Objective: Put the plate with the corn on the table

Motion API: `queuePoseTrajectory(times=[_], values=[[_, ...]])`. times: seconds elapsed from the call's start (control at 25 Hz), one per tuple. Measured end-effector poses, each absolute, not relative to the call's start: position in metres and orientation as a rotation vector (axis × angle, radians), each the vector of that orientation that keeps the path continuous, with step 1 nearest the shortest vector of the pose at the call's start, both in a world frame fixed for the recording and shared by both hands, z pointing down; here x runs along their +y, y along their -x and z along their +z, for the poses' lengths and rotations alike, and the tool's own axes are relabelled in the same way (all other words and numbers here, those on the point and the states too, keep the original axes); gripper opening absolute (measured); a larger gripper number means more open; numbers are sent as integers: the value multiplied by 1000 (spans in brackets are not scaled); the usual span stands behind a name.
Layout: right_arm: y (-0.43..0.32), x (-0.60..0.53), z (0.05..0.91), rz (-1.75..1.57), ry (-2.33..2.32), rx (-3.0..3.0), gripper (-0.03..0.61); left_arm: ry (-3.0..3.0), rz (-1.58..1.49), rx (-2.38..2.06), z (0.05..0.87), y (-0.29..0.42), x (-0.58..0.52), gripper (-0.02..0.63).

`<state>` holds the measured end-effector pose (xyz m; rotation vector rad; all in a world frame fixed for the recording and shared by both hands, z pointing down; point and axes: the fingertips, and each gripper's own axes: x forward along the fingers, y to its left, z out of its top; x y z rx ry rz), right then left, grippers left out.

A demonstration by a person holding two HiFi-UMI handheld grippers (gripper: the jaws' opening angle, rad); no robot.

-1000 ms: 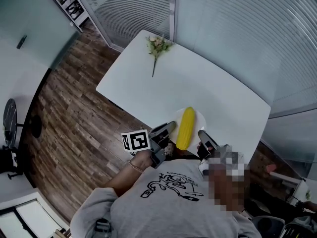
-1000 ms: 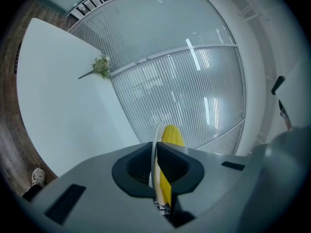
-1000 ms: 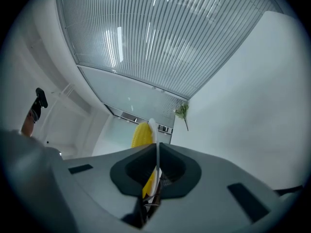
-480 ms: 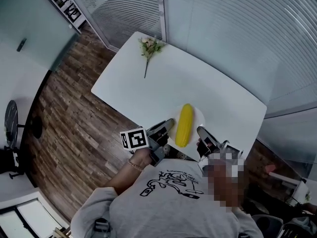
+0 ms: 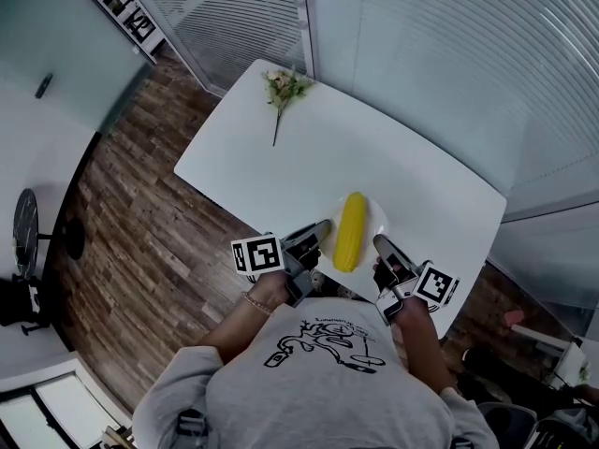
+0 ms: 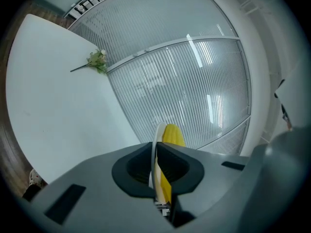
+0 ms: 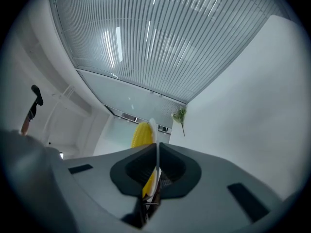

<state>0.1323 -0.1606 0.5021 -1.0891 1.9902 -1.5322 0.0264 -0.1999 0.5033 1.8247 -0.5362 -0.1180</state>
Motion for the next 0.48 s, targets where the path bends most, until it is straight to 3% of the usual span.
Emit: queuePoseTrajectory(times=[0.48], values=[[-140, -168, 559, -1614, 1162, 1935, 18, -1850, -20, -538, 554, -32, -209, 32]])
